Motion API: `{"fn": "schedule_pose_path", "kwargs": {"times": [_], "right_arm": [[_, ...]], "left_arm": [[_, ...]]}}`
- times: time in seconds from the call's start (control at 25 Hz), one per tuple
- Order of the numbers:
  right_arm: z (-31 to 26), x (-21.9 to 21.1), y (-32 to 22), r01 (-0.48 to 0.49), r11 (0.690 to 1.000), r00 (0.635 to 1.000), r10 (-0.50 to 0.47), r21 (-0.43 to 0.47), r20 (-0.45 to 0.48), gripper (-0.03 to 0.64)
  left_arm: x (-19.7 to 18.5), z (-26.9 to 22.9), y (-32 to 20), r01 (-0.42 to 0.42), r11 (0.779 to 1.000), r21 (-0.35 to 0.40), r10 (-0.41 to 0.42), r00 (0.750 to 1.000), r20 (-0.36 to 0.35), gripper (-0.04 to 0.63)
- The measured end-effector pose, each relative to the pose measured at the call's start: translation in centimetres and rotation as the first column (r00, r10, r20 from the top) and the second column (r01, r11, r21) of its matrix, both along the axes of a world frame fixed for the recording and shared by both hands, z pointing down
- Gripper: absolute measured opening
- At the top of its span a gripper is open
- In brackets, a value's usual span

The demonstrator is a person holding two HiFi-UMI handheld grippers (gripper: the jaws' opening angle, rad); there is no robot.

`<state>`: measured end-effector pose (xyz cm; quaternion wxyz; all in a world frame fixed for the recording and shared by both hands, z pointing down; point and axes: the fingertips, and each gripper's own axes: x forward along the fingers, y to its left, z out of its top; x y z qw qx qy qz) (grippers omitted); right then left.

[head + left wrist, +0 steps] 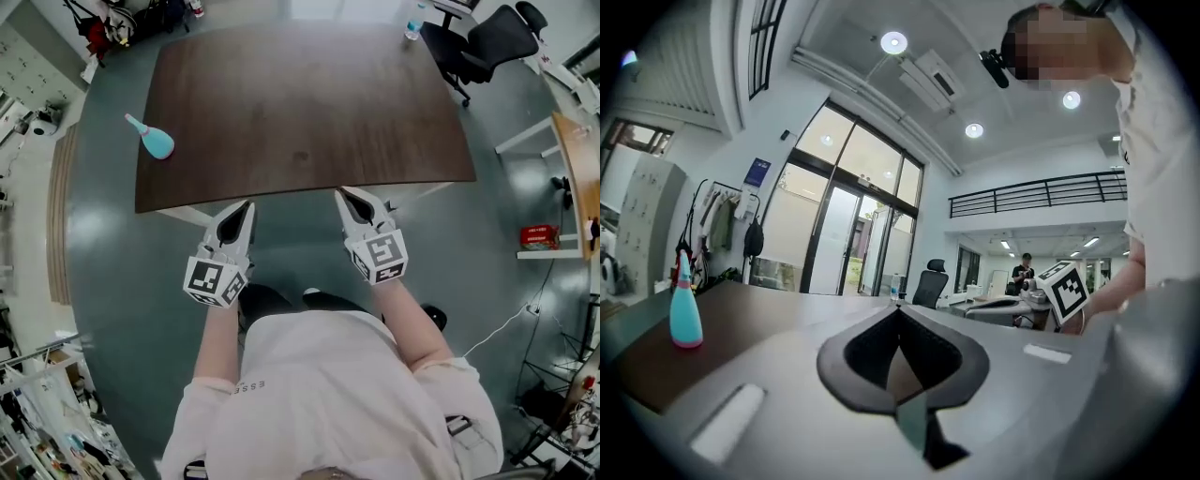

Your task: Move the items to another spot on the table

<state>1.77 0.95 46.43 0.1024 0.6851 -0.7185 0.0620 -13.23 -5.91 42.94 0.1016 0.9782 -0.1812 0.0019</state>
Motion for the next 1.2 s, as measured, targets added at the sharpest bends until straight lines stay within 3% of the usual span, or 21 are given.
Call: {"fn": "schedule_pose_path", "kwargs": {"times": [0.28, 0.64, 1.2], "right_arm": [[0.2, -0.2, 6.2, 0.037, 0.999, 0.999, -0.037, 0.017, 0.020, -0.009], [1.2, -1.2, 10.6, 0.044, 0.999, 0.998, -0.044, 0.009, 0.039, -0.009], [0.3, -1.8, 10.7, 0.054, 0.998, 0.998, -0.055, 0.020, 0.027, -0.009]], "left_arm": [[1.6, -0.2, 5.6, 0.026, 0.999, -0.046, -0.028, 0.999, -0.036, 0.008], [1.0, 1.0, 10.0, 0.023, 0.998, -0.062, -0.024, 1.000, -0.016, 0.008], [1.2, -0.5, 10.6, 0.016, 0.999, -0.038, -0.017, 1.000, -0.026, 0.008]]}}
